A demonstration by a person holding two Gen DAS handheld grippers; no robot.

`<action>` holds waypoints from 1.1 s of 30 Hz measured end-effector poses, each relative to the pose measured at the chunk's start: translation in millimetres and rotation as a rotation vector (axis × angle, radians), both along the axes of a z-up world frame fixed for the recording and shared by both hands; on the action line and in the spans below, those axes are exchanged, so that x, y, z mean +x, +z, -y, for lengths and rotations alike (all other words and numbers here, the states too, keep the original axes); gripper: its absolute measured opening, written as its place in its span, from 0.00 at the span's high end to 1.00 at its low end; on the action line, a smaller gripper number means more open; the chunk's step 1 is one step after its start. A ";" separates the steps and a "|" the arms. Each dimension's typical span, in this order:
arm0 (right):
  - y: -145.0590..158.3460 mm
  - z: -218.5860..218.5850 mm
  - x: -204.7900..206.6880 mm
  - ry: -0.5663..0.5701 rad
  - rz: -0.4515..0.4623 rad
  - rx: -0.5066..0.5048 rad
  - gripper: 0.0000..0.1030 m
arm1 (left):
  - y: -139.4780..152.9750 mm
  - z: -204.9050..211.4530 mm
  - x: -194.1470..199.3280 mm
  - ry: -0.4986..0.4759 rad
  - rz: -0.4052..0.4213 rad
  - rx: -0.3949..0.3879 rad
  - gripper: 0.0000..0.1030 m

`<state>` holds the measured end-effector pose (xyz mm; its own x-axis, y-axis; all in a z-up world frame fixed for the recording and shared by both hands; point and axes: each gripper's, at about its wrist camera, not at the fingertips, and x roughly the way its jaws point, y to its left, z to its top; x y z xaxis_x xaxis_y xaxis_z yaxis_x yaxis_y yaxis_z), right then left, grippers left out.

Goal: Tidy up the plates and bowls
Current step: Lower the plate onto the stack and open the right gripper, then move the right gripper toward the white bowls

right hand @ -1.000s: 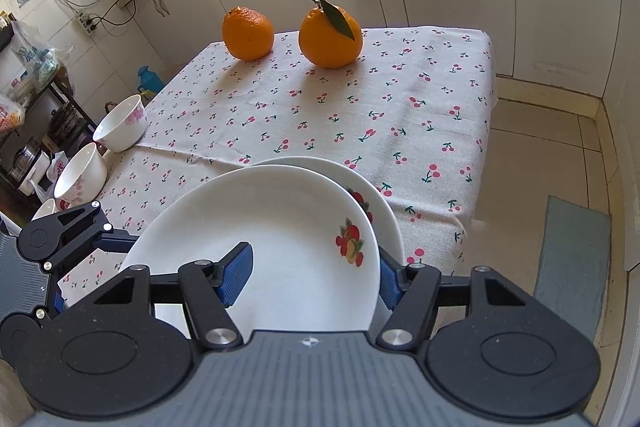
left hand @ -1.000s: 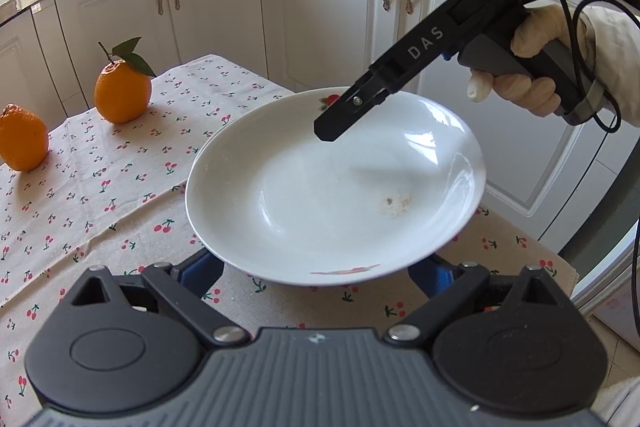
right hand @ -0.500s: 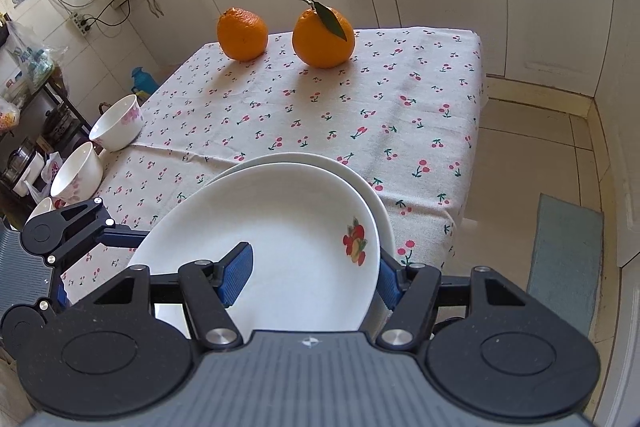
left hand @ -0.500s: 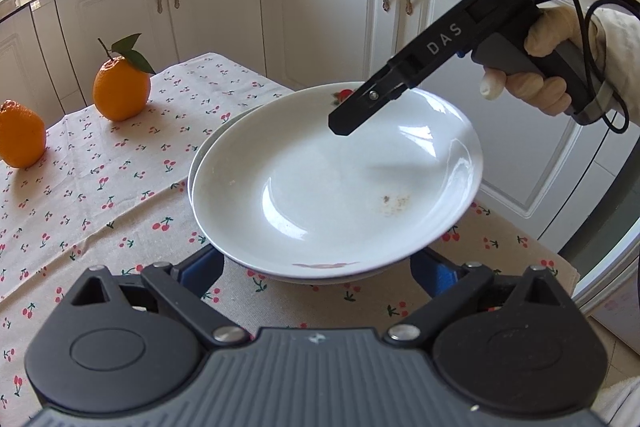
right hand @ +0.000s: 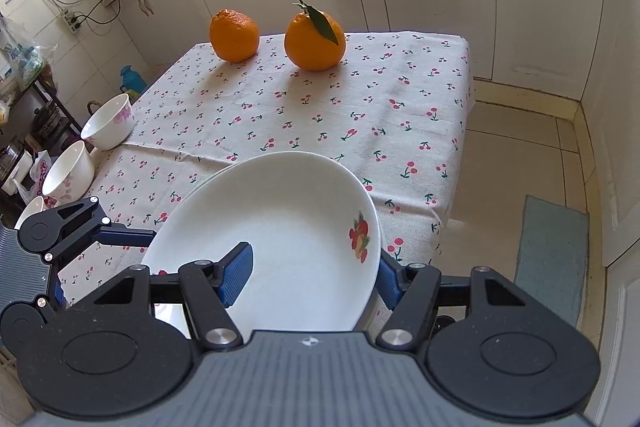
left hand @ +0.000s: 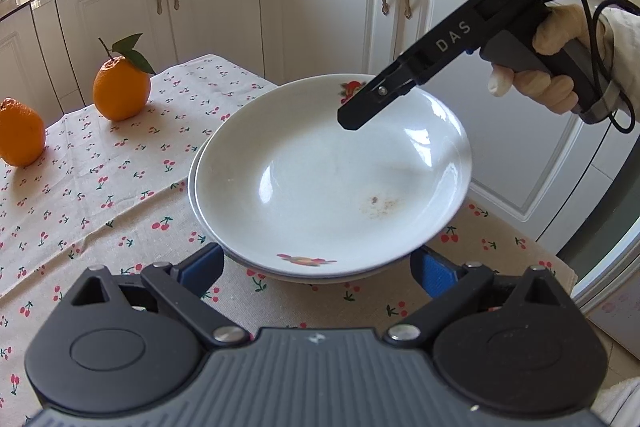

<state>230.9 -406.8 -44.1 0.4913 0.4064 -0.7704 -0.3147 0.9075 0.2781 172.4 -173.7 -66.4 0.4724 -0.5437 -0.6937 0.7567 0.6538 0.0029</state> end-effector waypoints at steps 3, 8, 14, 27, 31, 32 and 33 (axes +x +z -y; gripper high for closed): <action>1.1 -1.0 -1.5 -0.005 0.000 -0.016 0.33 | -0.1 -0.4 0.0 0.000 -0.001 -0.004 0.03; 3.3 -2.7 -5.1 -0.013 0.001 -0.034 0.33 | -0.6 -1.2 -0.8 0.001 -0.004 -0.011 0.04; 3.7 -9.1 -8.4 -0.017 -0.002 -0.069 0.28 | -0.3 -4.6 -1.6 0.009 -0.003 -0.019 0.04; 5.3 -17.7 -19.4 -0.034 0.005 -0.127 0.08 | 4.3 -10.3 -9.1 0.004 0.022 -0.026 0.04; 16.2 -30.3 -28.3 -0.038 0.061 -0.172 0.00 | 8.8 -14.8 -14.3 0.005 0.048 -0.042 0.03; 17.6 -33.8 -30.2 -0.037 0.067 -0.178 0.00 | 10.2 -16.0 -15.9 0.006 0.059 -0.045 0.03; 18.9 -37.5 -32.3 -0.040 0.073 -0.186 0.00 | 12.0 -17.6 -18.0 0.009 0.071 -0.048 0.03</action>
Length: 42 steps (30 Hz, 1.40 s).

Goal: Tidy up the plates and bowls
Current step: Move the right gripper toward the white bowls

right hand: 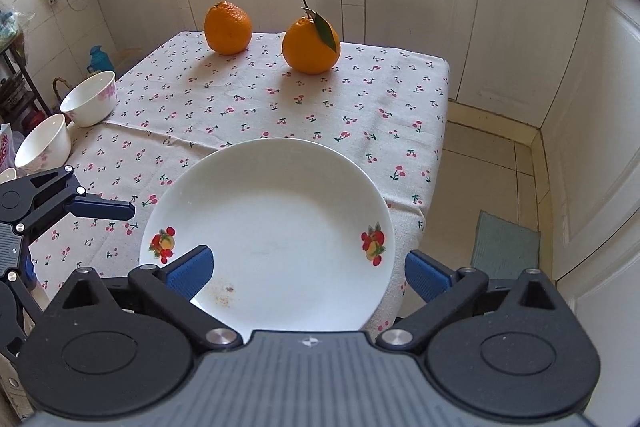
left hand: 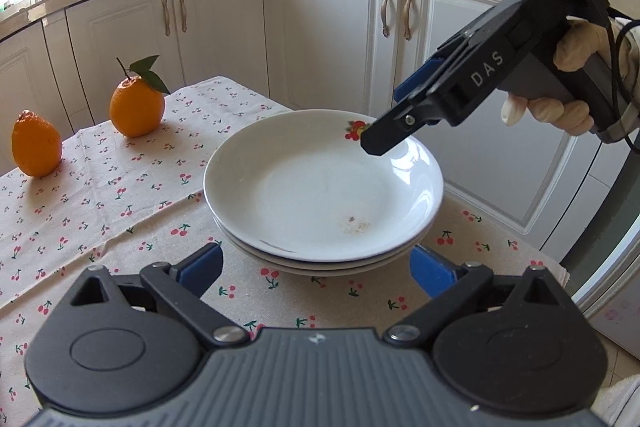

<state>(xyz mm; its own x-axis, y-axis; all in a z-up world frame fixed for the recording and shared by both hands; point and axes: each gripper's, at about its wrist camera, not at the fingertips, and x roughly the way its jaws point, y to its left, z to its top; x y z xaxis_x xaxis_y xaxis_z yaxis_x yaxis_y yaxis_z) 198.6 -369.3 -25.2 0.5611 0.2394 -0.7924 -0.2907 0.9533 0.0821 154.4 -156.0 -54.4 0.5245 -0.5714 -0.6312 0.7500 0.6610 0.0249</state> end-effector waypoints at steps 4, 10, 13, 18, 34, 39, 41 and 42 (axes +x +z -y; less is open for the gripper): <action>4.8 -19.4 -9.0 -0.010 0.028 -0.030 0.00 | 6.0 -7.1 -4.1 0.020 0.026 -0.017 0.03; 7.4 -53.4 -22.0 -0.035 0.069 -0.098 0.00 | 16.8 -30.0 -14.6 0.066 0.053 -0.031 0.03; 7.3 -69.5 -26.6 -0.054 0.093 -0.108 0.00 | 23.7 -47.1 -23.8 0.094 0.077 -0.034 0.02; 9.9 -101.1 -33.6 -0.067 0.128 -0.079 0.00 | 34.6 -85.5 -39.4 0.167 0.092 -0.052 0.01; 14.7 -230.8 -51.7 0.129 0.233 -0.031 0.00 | 40.2 -216.5 -83.7 0.400 0.155 0.020 0.01; 18.6 -270.5 -52.0 0.233 0.246 -0.003 0.00 | 31.7 -250.2 -91.3 0.454 0.139 0.047 0.01; 18.0 -284.3 -49.8 0.271 0.234 0.011 0.00 | 25.3 -262.1 -92.8 0.478 0.126 0.061 0.01; 17.1 -292.2 -48.4 0.289 0.228 0.018 0.00 | 22.2 -266.9 -92.7 0.487 0.117 0.065 0.01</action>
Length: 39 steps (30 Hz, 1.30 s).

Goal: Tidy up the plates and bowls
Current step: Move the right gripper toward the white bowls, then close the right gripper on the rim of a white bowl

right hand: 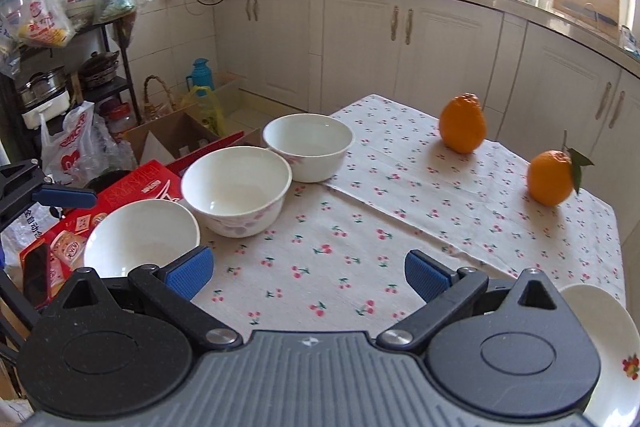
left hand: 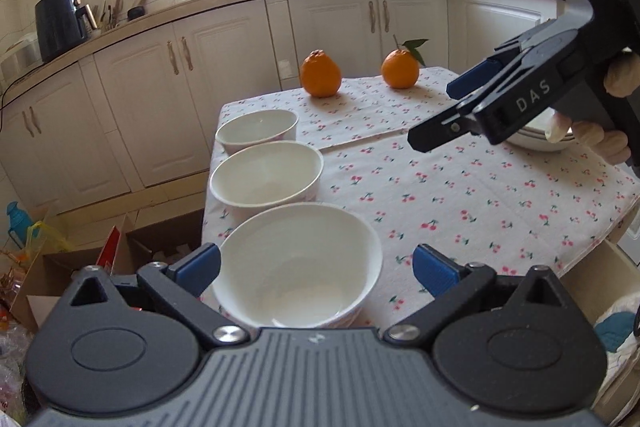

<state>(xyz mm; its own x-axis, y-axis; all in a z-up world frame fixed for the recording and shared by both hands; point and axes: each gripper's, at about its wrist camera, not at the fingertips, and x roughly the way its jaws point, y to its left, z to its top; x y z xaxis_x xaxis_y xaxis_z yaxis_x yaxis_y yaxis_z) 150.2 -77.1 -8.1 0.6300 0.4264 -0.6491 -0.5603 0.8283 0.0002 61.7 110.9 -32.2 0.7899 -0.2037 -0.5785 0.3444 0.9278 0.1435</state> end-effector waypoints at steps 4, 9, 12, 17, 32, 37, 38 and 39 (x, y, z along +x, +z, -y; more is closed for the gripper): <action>-5.2 -25.6 3.6 0.061 -0.035 0.011 0.00 | -12.9 -14.1 2.1 0.023 -0.024 -0.001 0.01; -15.0 -46.8 8.0 0.127 -0.100 0.048 0.02 | -26.4 -22.1 6.7 0.019 -0.053 -0.020 0.01; -21.2 -55.7 10.5 0.162 -0.145 0.065 0.09 | -31.7 -23.9 8.6 0.012 -0.060 -0.023 0.02; -31.2 -67.9 16.3 0.205 -0.198 0.060 0.21 | -36.2 -25.2 12.9 -0.009 -0.072 -0.040 0.05; -44.0 -87.4 26.5 0.270 -0.282 0.080 0.46 | -38.2 -28.4 17.1 -0.037 -0.089 -0.090 0.14; -44.0 -88.3 27.4 0.276 -0.284 0.082 0.46 | -38.1 -29.6 17.9 -0.039 -0.091 -0.094 0.14; -44.1 -88.6 27.9 0.276 -0.286 0.085 0.46 | -37.9 -29.7 18.3 -0.038 -0.093 -0.093 0.14; -44.3 -87.8 28.1 0.276 -0.287 0.087 0.46 | -37.5 -29.3 18.6 -0.038 -0.094 -0.091 0.14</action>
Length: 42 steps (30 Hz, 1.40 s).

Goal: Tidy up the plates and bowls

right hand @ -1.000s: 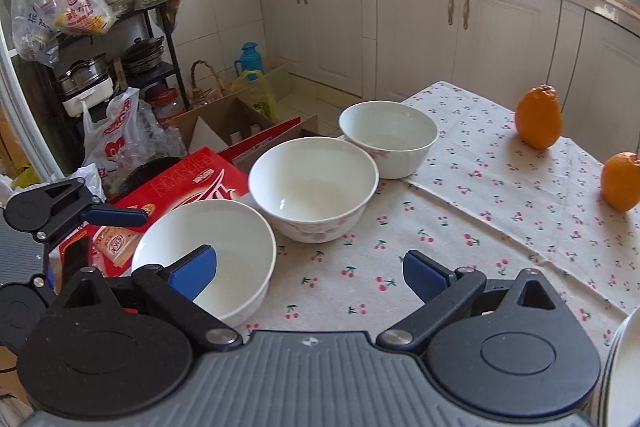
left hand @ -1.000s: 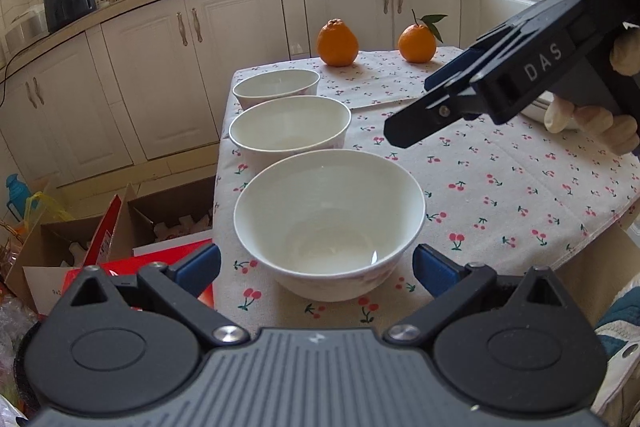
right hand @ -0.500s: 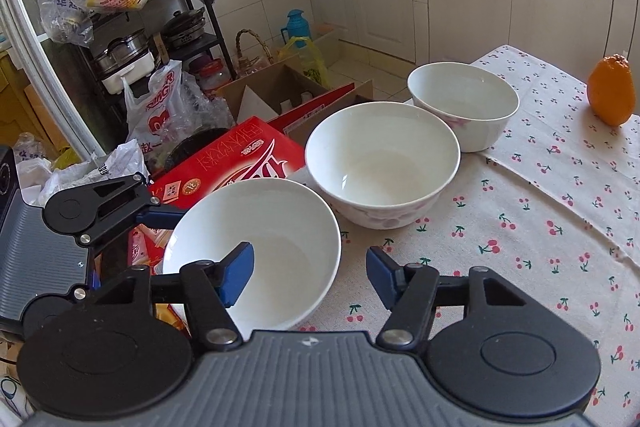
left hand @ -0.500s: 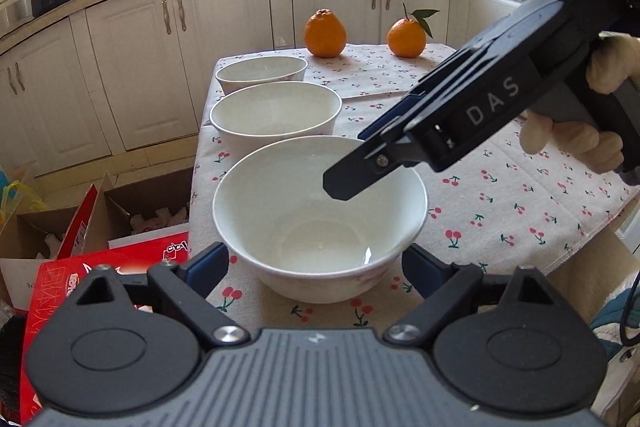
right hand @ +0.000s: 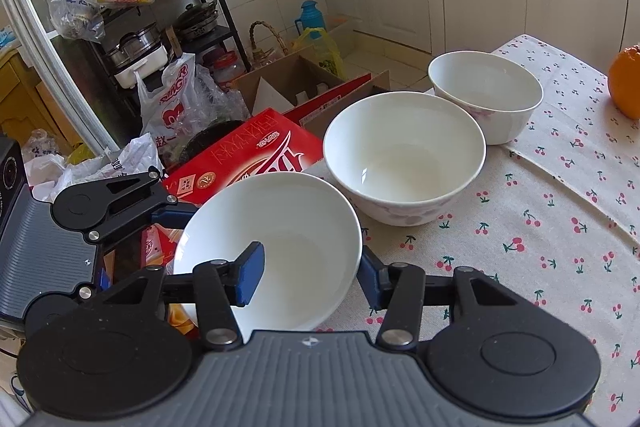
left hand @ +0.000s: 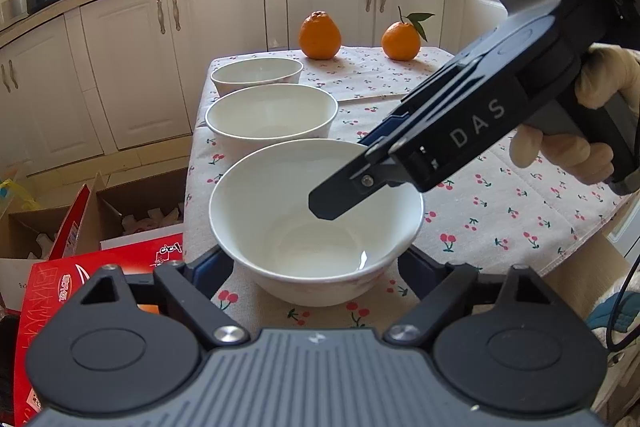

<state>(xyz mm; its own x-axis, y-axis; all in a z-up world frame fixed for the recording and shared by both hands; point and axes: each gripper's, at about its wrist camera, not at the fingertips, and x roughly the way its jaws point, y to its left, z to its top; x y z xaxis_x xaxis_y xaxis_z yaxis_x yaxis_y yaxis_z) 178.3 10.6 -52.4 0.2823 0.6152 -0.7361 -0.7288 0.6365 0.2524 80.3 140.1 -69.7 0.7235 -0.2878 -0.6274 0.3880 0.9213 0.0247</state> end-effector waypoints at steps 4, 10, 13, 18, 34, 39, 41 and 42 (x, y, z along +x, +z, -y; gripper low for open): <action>1.1 1.8 -0.2 0.002 -0.002 0.008 0.46 | 1.3 2.7 1.4 0.000 -0.007 0.011 0.14; 5.4 12.7 -3.5 0.001 0.009 0.017 0.46 | 8.1 11.1 2.0 -0.017 -0.008 0.021 0.14; 8.1 21.7 -4.9 -0.015 0.013 0.022 0.46 | 12.0 19.0 3.2 -0.039 0.000 0.031 0.14; 12.6 44.9 -8.8 -0.057 0.033 0.023 0.46 | 16.6 36.9 6.3 -0.081 0.010 0.031 0.14; 17.6 124.5 -21.6 -0.246 0.078 -0.020 0.46 | 12.5 106.0 27.1 -0.267 0.009 0.001 0.14; 14.9 143.3 -20.7 -0.294 0.076 -0.026 0.46 | 10.1 123.2 33.8 -0.308 0.004 0.001 0.14; 13.0 148.2 -19.7 -0.307 0.073 -0.030 0.46 | 8.6 128.3 36.2 -0.320 0.003 0.006 0.14; 11.6 150.8 -18.9 -0.315 0.071 -0.030 0.46 | 7.8 130.5 37.4 -0.324 0.003 0.010 0.14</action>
